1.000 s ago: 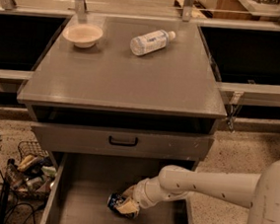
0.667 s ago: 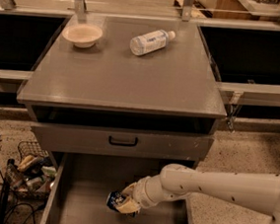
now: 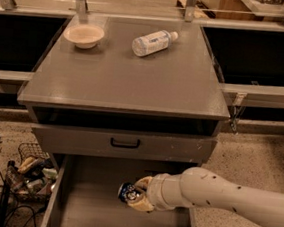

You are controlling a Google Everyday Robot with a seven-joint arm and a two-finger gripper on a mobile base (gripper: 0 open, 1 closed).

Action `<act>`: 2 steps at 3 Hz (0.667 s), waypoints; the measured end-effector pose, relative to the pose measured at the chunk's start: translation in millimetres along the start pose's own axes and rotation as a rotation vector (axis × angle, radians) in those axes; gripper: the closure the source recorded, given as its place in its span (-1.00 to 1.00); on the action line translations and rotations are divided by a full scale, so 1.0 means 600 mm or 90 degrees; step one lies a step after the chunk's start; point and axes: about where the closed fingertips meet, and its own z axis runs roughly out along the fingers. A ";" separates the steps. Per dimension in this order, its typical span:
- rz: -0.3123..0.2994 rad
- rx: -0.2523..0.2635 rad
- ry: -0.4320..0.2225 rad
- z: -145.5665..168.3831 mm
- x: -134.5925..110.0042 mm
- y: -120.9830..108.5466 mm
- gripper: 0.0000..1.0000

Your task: Pick pepsi can from middle drawer and place on counter

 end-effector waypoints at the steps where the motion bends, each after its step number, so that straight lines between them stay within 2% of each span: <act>1: 0.004 -0.003 0.002 0.005 0.006 -0.001 1.00; 2: 0.013 0.016 0.008 -0.007 0.010 -0.011 1.00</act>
Offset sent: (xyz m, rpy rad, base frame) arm 0.0075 -0.0091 -0.0036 -0.0191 -0.0026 -0.0317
